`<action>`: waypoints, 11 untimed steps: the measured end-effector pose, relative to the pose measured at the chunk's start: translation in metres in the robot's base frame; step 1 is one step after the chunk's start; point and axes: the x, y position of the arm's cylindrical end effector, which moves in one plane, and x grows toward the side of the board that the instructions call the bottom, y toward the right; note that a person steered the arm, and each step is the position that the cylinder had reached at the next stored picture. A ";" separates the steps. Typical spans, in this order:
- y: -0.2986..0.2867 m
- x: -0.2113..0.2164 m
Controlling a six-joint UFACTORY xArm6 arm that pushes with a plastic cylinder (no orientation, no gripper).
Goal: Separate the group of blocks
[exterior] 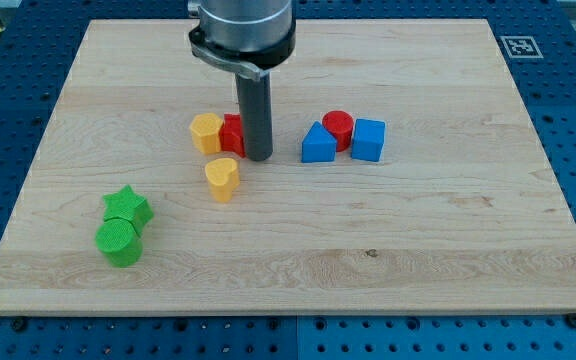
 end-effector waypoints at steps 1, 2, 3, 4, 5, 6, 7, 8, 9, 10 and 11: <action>0.009 -0.009; 0.052 -0.014; 0.057 -0.017; 0.073 -0.019; 0.089 -0.012; 0.100 0.010; 0.111 0.017; 0.114 0.017; 0.151 0.023; 0.154 0.023; 0.154 0.023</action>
